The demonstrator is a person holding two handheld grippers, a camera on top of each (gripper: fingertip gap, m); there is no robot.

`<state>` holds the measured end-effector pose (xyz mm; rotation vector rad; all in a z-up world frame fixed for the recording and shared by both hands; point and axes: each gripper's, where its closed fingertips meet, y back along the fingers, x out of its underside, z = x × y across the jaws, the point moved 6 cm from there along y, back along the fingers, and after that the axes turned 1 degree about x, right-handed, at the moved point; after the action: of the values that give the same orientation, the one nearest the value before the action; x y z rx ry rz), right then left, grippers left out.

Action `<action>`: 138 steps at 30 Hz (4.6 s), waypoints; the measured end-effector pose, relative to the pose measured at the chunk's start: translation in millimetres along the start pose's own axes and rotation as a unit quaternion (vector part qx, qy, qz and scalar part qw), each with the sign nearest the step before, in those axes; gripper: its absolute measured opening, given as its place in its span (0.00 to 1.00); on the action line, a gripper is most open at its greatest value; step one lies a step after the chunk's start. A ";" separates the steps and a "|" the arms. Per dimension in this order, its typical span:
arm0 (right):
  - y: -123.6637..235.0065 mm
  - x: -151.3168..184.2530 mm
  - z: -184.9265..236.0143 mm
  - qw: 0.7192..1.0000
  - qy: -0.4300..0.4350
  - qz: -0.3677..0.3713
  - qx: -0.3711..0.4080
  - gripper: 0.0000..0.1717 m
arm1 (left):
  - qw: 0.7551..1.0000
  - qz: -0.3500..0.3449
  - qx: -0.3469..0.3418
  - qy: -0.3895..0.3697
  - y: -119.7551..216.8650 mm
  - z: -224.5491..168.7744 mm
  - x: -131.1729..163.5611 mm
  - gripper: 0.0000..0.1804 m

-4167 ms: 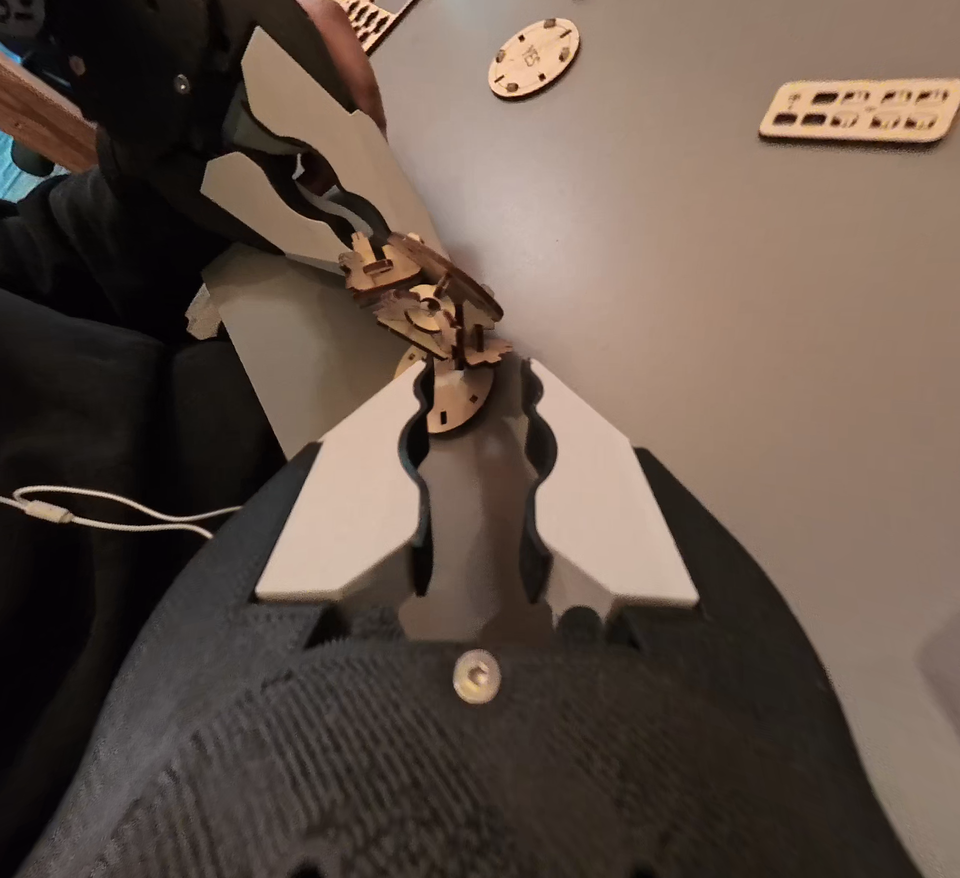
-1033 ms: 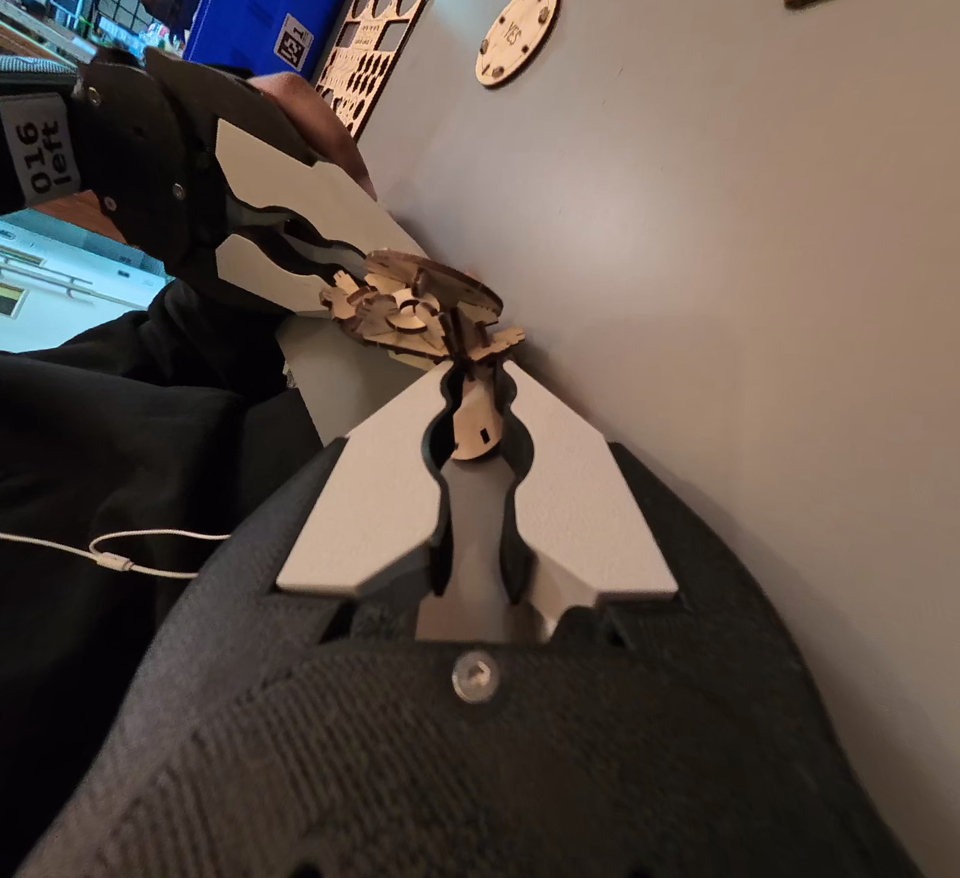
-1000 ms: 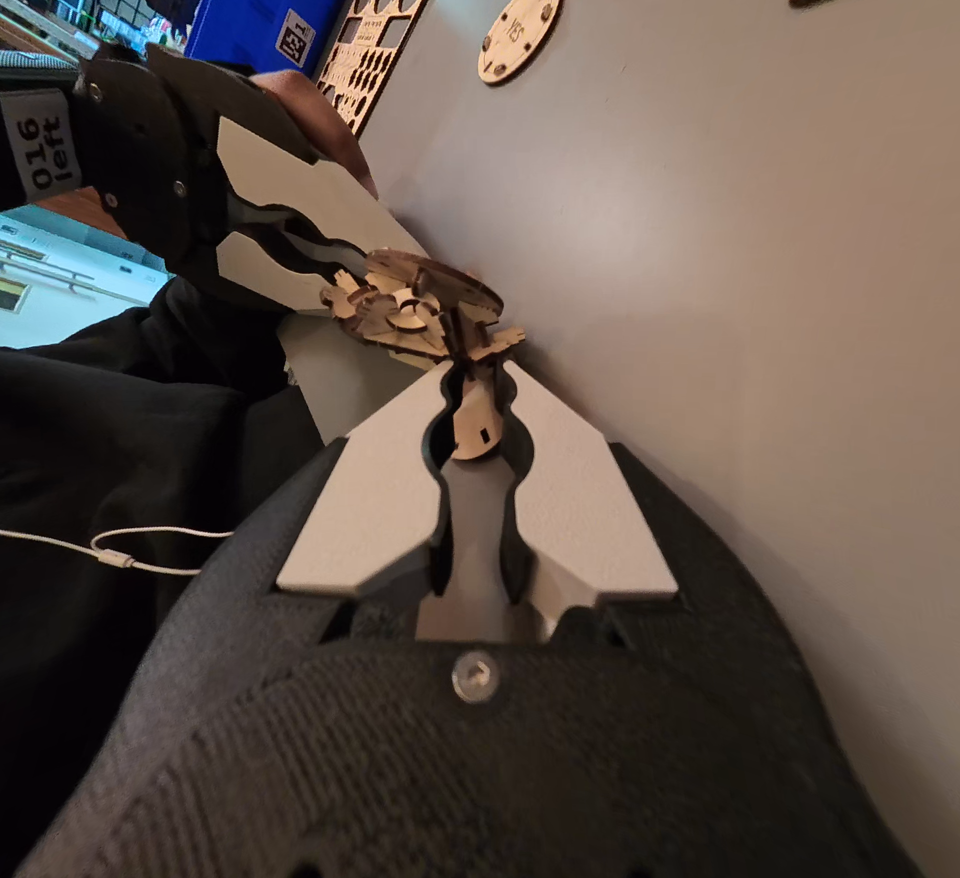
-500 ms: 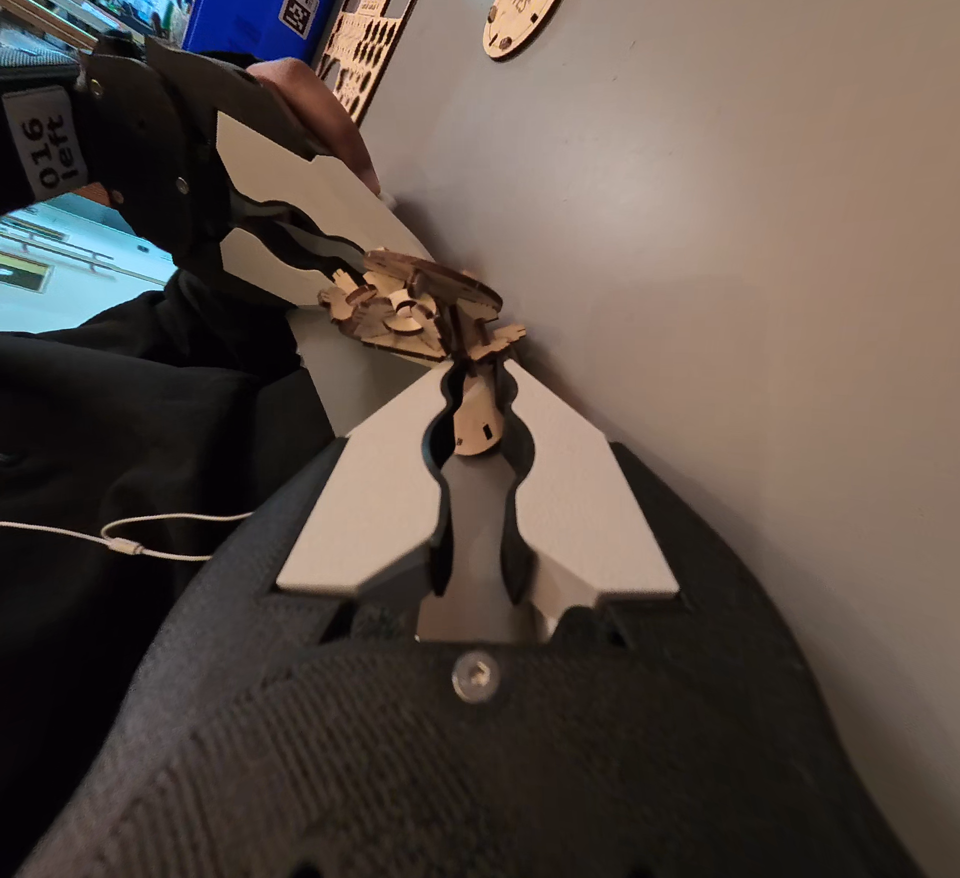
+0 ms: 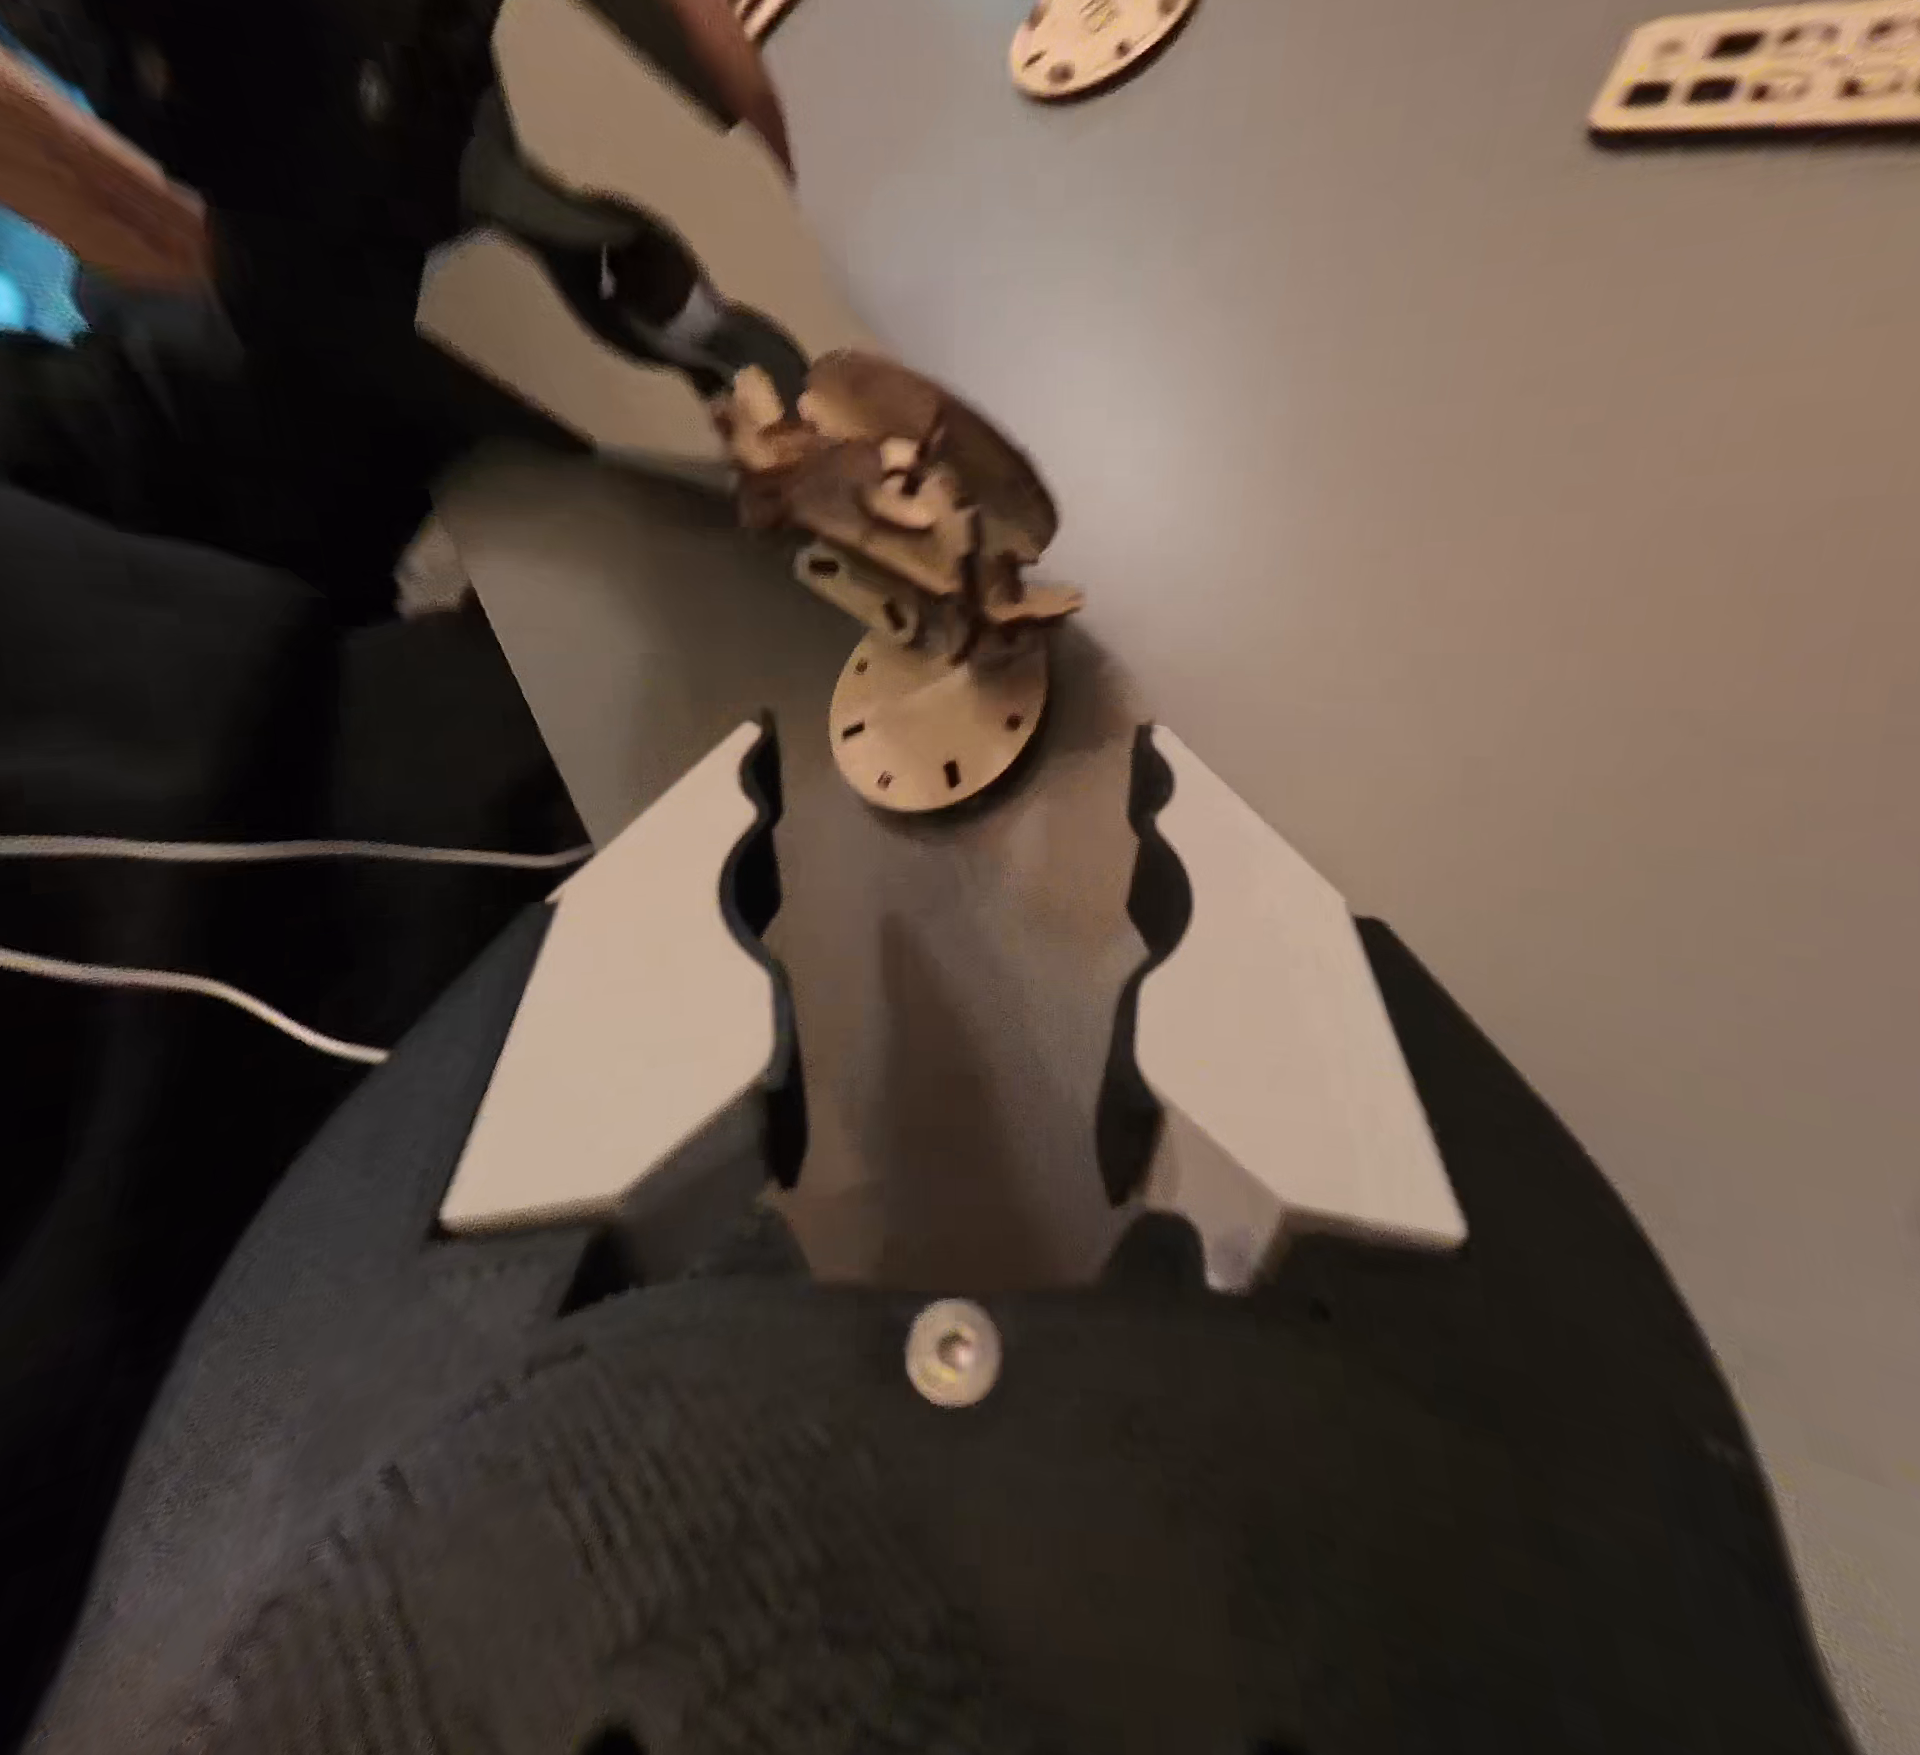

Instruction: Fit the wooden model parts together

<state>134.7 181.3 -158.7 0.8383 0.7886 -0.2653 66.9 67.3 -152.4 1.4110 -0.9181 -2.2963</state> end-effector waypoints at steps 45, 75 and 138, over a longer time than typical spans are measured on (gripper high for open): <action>-18.2 -27.3 -43.1 0.981 0.156 0.027 0.113 0.27 | 0.982 -0.080 0.081 0.150 22.8 30.5 11.4 0.34; 1.9 -79.1 -21.3 0.954 0.195 -0.226 -0.007 0.53 | 0.981 -0.074 0.053 0.173 30.1 44.2 30.2 0.34; -41.8 -44.8 -6.9 0.988 0.131 0.014 -0.079 0.23 | 0.969 -0.072 0.116 0.208 12.6 23.8 21.0 0.18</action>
<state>79.1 155.2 -153.0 0.7422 1.0277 -0.0657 35.1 55.0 -151.1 2.0186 -0.9955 -1.9126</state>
